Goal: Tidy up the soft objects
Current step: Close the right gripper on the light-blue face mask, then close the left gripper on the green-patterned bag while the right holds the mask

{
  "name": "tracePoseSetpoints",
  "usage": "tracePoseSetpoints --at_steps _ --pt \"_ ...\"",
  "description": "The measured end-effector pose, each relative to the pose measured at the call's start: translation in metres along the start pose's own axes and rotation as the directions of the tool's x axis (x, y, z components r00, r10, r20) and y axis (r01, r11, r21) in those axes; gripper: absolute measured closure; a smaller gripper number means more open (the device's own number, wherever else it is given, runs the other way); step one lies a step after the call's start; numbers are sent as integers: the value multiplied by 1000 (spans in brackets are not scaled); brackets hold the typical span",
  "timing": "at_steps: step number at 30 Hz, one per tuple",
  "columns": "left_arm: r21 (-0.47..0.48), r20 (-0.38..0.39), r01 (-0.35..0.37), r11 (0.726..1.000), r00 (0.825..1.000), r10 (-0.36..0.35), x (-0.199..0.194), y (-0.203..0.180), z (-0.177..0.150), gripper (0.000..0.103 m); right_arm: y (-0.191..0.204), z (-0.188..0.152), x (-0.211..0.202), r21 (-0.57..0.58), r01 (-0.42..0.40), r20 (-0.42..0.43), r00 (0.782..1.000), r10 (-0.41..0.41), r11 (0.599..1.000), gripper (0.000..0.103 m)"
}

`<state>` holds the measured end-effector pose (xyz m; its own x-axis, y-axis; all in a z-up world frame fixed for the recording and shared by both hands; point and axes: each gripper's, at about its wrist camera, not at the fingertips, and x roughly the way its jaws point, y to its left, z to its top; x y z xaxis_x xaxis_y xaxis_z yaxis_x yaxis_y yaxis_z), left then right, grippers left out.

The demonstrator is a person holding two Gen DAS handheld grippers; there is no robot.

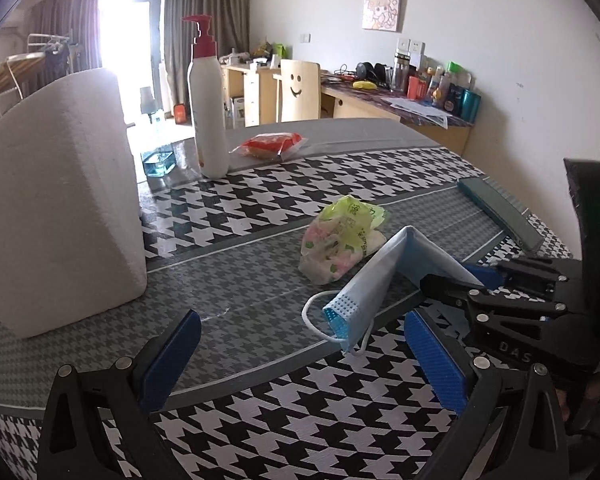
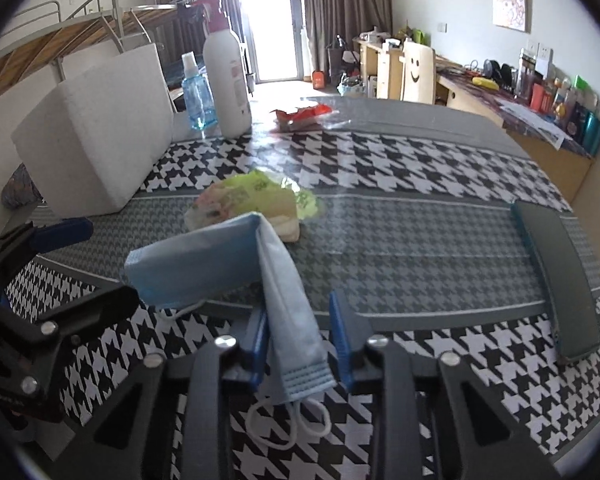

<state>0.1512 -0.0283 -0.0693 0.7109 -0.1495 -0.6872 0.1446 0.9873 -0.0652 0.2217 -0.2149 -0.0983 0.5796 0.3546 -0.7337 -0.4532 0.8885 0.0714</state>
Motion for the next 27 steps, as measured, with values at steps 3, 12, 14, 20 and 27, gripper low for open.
tracePoseSetpoints --at_steps 3,12,14,20,27 --pt "4 6 -3 1000 1000 3 -2 -2 2 1 -2 -2 2 6 9 -13 1000 -9 1000 84" --pt "24 35 -17 1000 999 16 1 -10 21 1 -25 -6 -23 51 47 44 998 -50 998 89" --pt "29 30 -10 1000 1000 10 5 -14 24 1 -33 -8 -30 72 57 58 996 -61 996 89" --pt "63 19 -15 998 1000 14 18 -29 31 1 -46 -15 -38 103 80 76 993 -88 991 89" --pt "77 -21 -6 997 1000 8 40 -38 41 12 -55 -28 -40 136 85 72 993 -95 987 89"
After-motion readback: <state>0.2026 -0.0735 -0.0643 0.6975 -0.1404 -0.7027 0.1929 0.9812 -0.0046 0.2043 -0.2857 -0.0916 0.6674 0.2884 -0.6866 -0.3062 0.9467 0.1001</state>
